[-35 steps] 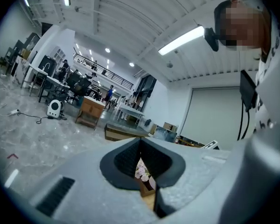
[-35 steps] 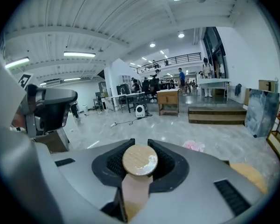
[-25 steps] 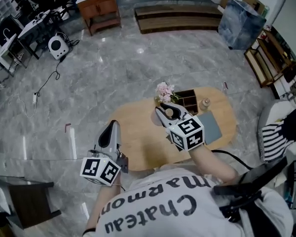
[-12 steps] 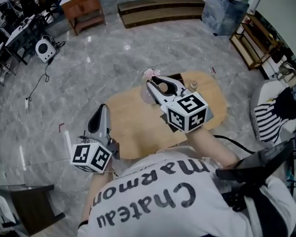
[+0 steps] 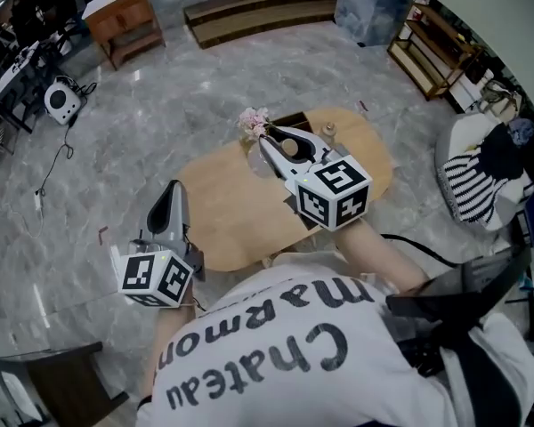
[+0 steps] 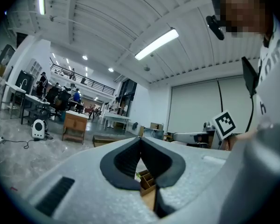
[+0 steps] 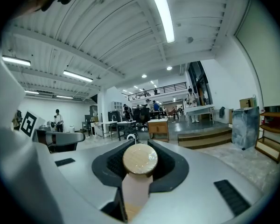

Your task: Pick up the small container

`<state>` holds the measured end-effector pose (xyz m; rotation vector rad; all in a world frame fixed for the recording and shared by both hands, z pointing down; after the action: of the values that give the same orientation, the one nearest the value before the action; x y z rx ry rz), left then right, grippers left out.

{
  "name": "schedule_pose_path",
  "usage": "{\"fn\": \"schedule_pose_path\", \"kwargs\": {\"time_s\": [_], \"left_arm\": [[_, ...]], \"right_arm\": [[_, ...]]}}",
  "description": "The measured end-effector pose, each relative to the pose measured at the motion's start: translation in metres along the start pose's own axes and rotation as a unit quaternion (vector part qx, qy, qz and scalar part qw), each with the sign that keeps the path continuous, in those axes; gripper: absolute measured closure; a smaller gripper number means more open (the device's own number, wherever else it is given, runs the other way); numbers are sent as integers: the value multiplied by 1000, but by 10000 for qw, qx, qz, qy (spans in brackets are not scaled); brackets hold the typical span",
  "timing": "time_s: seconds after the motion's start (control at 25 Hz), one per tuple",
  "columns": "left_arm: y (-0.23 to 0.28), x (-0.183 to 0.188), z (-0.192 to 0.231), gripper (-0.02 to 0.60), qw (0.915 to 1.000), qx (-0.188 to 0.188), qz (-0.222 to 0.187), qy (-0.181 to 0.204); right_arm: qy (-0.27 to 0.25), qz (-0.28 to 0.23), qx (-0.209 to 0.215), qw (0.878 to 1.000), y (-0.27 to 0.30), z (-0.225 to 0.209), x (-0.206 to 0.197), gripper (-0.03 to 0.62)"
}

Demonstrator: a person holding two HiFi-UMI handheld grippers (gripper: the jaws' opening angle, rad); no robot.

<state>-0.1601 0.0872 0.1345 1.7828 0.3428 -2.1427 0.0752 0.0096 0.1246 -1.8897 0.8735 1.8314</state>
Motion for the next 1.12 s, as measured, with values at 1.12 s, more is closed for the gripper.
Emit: {"fn": "schedule_pose_path", "kwargs": {"time_s": [1.12], "left_arm": [[-74,-19,12,568,9986,-162,208,-456]], "right_arm": [[339,-136,-806,9961,-63,38,-3,507]]}}
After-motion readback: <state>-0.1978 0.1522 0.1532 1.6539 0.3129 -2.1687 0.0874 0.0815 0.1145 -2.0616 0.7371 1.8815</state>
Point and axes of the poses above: the fingertips, and each gripper's own axes: y forward along the fingers, z to its left, x out of its top, the point moved 7 cm from there along -y, backward along the fingers, and after that the axes turned 2 degrees about z, right-handed, at the moved point
